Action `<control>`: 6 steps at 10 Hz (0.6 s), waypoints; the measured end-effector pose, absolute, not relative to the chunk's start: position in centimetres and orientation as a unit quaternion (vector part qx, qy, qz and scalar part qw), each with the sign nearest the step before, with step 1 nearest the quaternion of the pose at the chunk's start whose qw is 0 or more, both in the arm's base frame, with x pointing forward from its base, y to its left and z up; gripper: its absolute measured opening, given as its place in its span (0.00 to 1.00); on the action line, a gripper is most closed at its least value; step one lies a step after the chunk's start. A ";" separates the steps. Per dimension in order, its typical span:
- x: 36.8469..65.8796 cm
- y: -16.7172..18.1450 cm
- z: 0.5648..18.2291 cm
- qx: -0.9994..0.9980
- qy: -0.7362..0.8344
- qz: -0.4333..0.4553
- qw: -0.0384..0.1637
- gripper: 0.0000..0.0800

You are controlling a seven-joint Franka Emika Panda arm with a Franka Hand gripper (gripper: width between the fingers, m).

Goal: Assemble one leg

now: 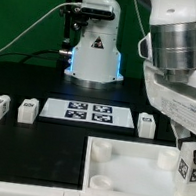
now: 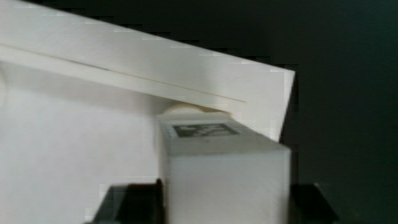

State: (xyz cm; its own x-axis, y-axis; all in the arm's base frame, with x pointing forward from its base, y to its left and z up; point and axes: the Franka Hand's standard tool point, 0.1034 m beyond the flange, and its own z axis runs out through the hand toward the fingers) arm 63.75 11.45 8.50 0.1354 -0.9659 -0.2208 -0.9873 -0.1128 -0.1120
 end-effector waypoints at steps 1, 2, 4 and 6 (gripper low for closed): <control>63.6 11.7 8.5 -0.733 0.669 0.050 0.116 0.39; 63.6 11.7 8.5 -0.750 0.650 0.048 0.117 0.39; 63.6 11.8 8.5 -0.759 0.639 0.047 0.118 0.70; 63.4 12.1 8.4 -0.854 0.508 0.022 0.108 0.78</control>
Offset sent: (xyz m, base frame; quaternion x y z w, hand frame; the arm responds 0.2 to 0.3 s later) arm 0.0000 0.0000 0.0000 0.0000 0.0000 0.0000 1.0000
